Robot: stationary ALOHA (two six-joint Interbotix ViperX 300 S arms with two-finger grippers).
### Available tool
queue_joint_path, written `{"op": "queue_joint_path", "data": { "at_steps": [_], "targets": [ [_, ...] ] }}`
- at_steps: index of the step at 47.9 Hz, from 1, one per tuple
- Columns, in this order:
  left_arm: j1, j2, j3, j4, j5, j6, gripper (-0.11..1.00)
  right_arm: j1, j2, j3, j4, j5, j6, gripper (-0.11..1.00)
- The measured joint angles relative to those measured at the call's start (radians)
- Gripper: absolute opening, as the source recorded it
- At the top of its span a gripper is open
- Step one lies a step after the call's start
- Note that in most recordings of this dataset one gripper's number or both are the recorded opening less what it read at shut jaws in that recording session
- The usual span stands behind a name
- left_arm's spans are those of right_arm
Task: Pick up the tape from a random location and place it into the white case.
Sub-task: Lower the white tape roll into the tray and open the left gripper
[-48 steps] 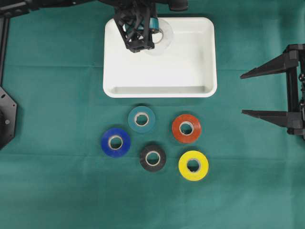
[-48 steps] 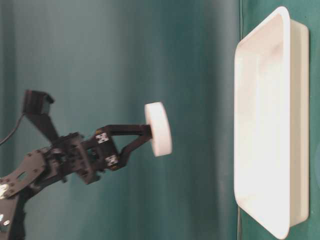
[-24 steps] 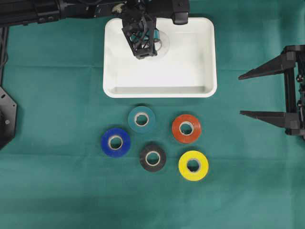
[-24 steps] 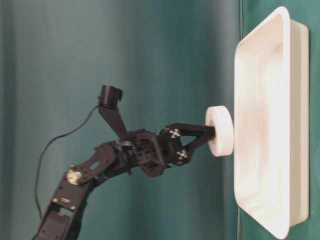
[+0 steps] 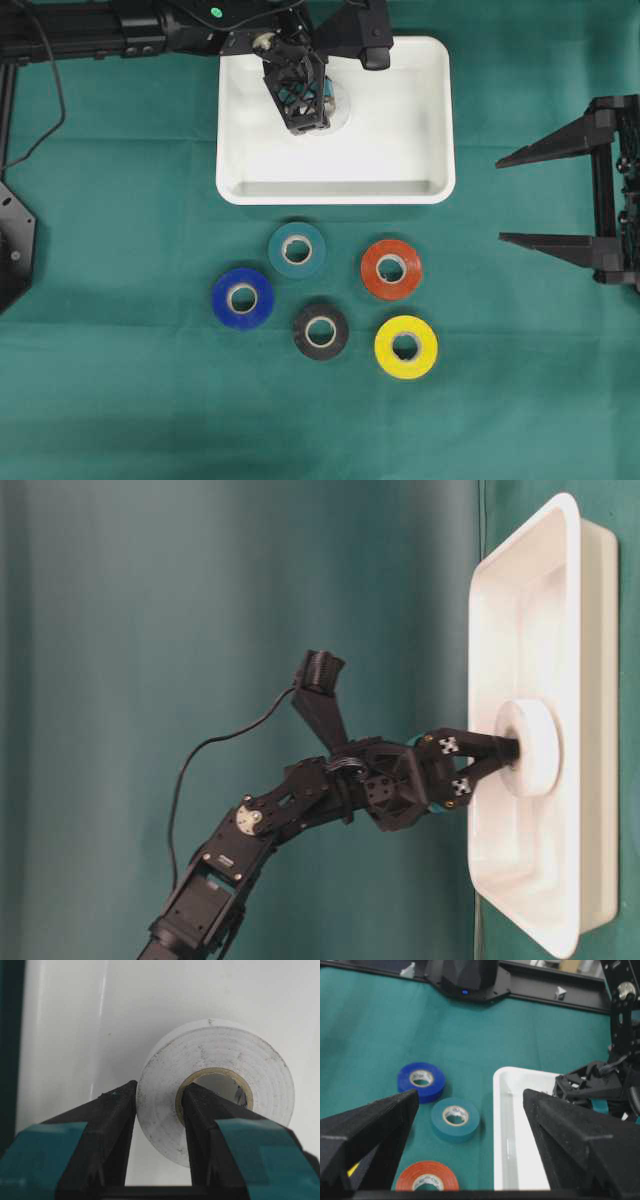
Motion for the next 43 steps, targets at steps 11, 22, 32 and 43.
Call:
{"op": "queue_joint_path", "data": {
  "at_steps": [11, 22, 32, 43],
  "targets": [
    [0.003, 0.0, 0.0, 0.0, -0.008, 0.0, 0.23, 0.0, 0.0, 0.0, 0.0, -0.002, 0.0, 0.91],
    [0.002, 0.002, 0.0, 0.0, -0.009, 0.0, 0.3, 0.0, 0.0, 0.002, 0.0, -0.002, 0.0, 0.91],
    [0.003, 0.002, -0.003, 0.0, -0.011, 0.0, 0.87, 0.0, 0.0, 0.0, 0.0, -0.002, 0.0, 0.91],
    [0.002, 0.0, -0.005, 0.0, -0.011, 0.0, 0.82, 0.002, -0.002, 0.002, 0.0, -0.002, 0.0, 0.91]
  ]
}}
